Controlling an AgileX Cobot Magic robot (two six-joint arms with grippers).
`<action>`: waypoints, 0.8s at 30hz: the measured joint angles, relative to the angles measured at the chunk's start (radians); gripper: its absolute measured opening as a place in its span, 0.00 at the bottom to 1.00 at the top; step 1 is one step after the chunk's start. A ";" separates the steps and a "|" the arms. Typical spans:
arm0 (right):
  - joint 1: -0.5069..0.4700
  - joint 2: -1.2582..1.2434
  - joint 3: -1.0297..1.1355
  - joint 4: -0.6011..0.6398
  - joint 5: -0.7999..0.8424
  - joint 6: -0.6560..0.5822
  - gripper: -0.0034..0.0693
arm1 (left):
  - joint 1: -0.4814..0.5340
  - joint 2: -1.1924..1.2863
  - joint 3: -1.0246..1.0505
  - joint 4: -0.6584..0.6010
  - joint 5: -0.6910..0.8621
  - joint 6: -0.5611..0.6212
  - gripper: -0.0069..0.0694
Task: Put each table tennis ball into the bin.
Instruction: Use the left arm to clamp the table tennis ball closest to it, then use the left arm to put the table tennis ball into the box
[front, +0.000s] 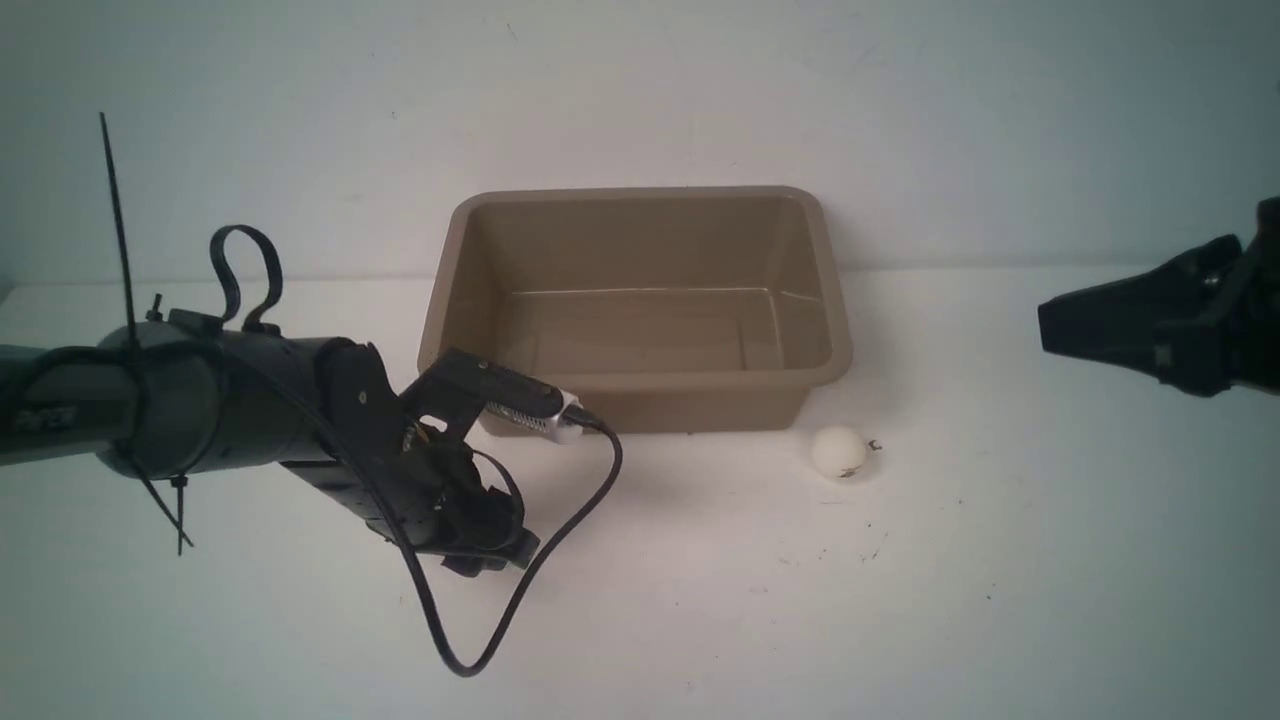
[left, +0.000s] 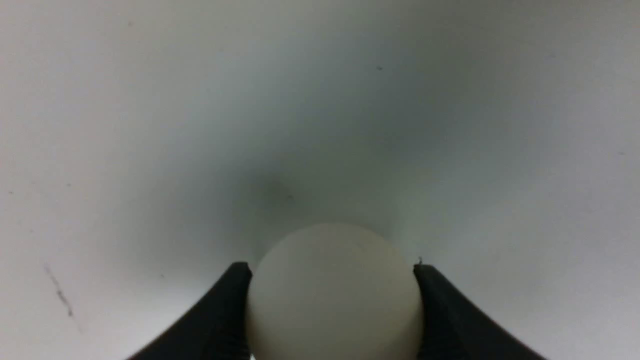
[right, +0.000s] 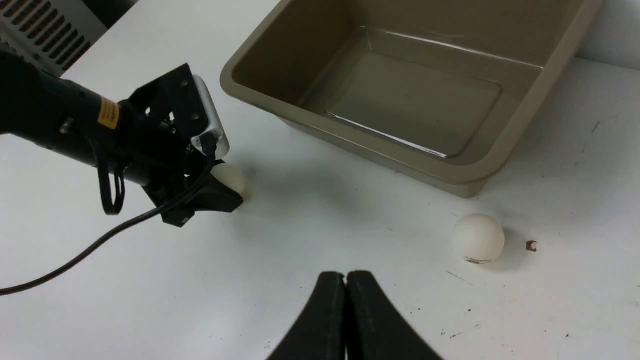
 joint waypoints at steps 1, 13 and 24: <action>0.000 0.000 0.000 0.000 0.000 0.000 0.03 | -0.006 -0.018 0.001 0.000 0.014 0.000 0.54; 0.000 0.028 0.000 -0.085 -0.007 0.026 0.03 | -0.031 -0.174 -0.302 0.051 -0.001 -0.078 0.54; 0.000 0.031 0.000 -0.103 -0.025 0.026 0.03 | -0.003 0.264 -0.770 0.247 0.313 -0.144 0.54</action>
